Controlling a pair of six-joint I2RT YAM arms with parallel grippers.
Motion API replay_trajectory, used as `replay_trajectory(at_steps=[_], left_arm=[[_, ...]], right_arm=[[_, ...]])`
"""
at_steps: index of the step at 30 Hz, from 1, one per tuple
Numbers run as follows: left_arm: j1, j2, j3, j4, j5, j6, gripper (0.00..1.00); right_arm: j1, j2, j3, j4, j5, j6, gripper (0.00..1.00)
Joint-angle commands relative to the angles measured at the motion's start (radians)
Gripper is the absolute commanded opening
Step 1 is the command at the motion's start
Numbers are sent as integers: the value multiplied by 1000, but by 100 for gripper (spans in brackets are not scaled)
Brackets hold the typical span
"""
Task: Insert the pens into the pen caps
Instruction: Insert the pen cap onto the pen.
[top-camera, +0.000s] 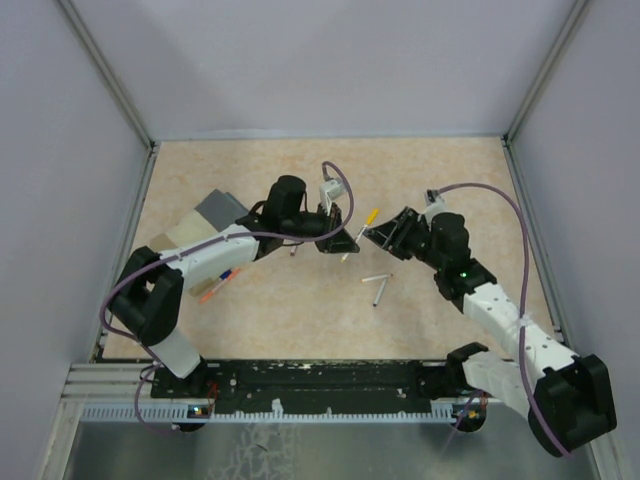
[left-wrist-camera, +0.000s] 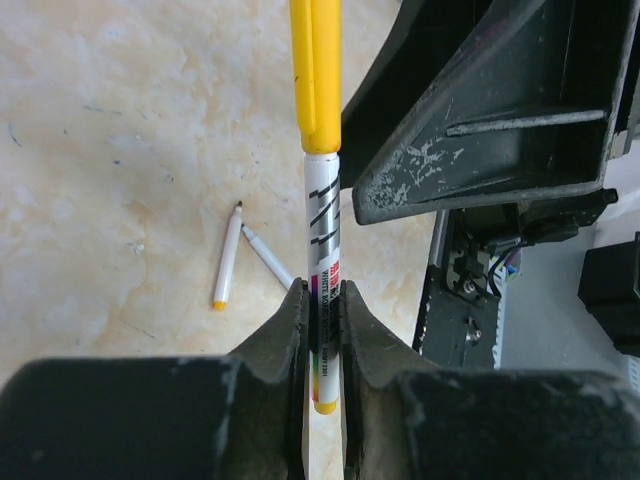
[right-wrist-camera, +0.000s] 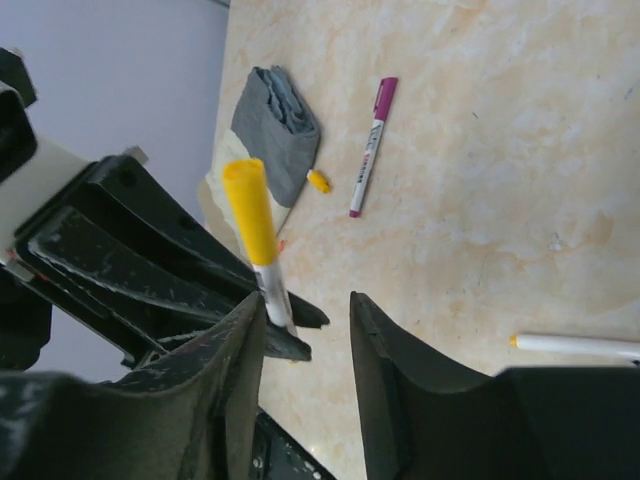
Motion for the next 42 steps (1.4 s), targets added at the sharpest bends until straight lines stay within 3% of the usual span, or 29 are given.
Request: replay_trajectory(at_steps=[1,6,14,27,33,42], left_arm=[[0,-17,32,65,-19,2,0],[0,-26,25,60,-19,2,0],[0,-39,20,57,9,4,0],[-2,-46,9,61,62,4,0],[-2,-53,1,64,64,3,0],[-2,-48,48,67,22,-27,0]], right_arm=[[4,-70,60,-98,49,-60,43],[3,-118,100,-182,138,-115,50],[0,-138,169,-174,260,-139,51],[0,0,219,-27,164,-109,51],[0,41,215,39,103,-86,43],[0,63,196,52,43,-93,17]])
